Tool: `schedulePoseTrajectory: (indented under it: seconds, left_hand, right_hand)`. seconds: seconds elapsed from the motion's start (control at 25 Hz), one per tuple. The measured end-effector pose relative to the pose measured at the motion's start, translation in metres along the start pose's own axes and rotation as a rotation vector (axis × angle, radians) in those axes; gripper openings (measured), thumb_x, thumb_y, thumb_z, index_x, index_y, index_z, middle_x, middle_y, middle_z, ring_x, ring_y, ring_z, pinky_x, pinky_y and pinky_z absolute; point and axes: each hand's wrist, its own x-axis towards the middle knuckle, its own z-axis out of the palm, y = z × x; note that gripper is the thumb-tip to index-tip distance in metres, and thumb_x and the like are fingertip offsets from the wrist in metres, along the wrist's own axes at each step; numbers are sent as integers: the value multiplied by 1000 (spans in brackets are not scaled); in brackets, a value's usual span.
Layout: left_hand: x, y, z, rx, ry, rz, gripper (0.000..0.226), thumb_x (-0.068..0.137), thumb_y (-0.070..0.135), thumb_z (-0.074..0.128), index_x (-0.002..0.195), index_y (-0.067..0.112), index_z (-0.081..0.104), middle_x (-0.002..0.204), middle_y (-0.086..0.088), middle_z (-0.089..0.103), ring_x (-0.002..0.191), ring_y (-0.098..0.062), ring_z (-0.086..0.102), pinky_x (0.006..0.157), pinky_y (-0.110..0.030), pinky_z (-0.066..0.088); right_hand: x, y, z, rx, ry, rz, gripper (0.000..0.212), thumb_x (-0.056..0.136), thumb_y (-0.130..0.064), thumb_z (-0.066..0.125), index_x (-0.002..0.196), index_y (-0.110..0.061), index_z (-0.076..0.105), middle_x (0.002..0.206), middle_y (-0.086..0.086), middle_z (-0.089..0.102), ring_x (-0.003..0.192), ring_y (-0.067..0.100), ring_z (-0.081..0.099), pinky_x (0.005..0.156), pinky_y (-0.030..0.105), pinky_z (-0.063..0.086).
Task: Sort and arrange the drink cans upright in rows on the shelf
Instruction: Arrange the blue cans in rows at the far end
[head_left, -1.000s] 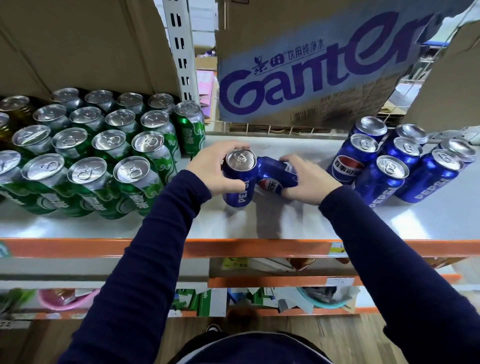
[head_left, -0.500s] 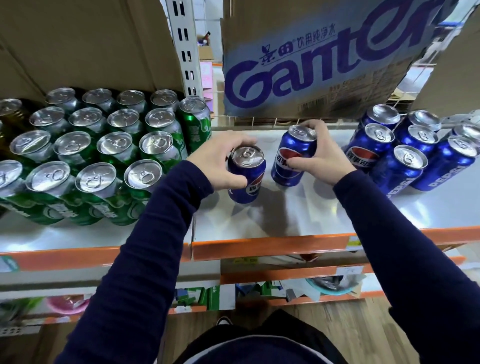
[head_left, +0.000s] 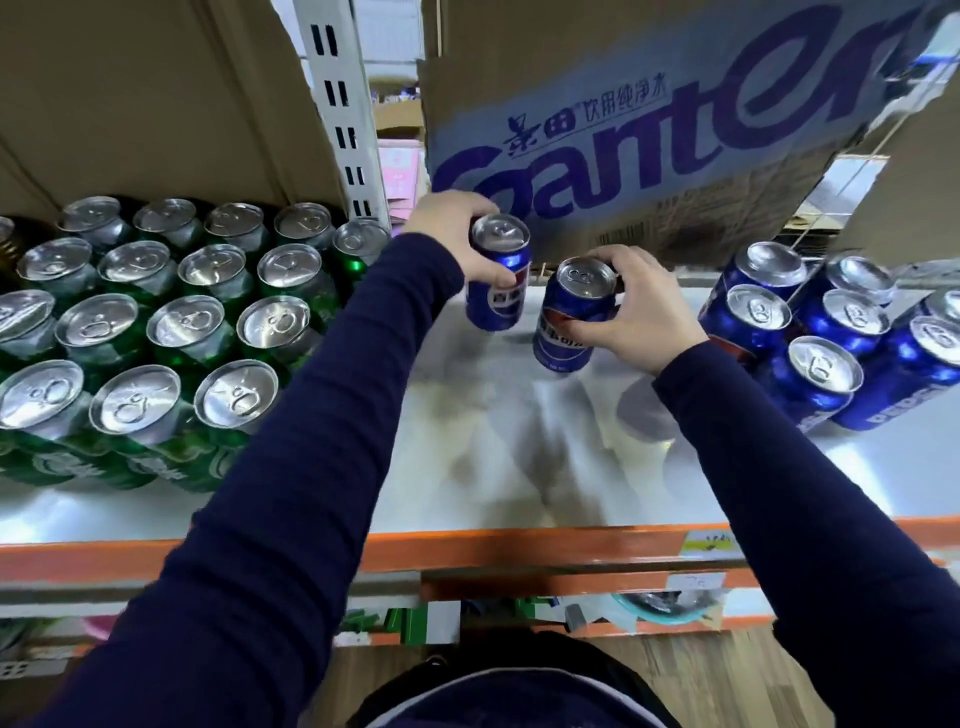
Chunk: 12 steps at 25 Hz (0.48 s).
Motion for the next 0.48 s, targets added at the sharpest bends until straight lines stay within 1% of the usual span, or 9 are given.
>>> schedulePoseTrajectory:
  seconds: [0.12,0.24,0.32,0.4,0.48]
  left_hand:
    - [32,-5,12,50,-41,-37,70,65,28,83,126,13,54,126,-8,57,114,-24,53,94,-28,39]
    - [29,-9,28,-30,6,-45,77,66,21,82,133,18,46,134,-12,43,121,-26,45,101,-24,32]
    - [23,-7,38,-75,106,-76,79,65,27,82,132,16,43,133,-11,43,120,-25,45,99,-24,33]
    - [20,-3,47,-101,208,-162,83,60,39,85,126,11,43,128,-9,45,115,-22,47,95,-24,36]
    - [22,2,53,-128,287,-248,85,55,46,86,119,9,43,123,-10,44,110,-22,48,91,-25,39]
  right_hand:
    - [11,7,-5,10,-26,24,73,69,-33,81,130,-12,48,123,3,49,106,11,45,86,19,33]
    - [14,13,-6,50,-102,14,74,67,-31,82,129,-14,45,123,3,46,107,12,42,88,19,33]
    - [14,17,-5,95,-129,3,74,66,-28,83,127,-16,44,119,1,45,109,12,41,89,19,32]
    - [15,21,-4,125,-120,-14,74,64,-27,84,126,-17,44,116,-2,45,111,13,42,89,20,32]
    - [15,22,-4,143,-104,-34,75,63,-25,86,125,-17,44,115,-5,47,112,14,44,89,20,34]
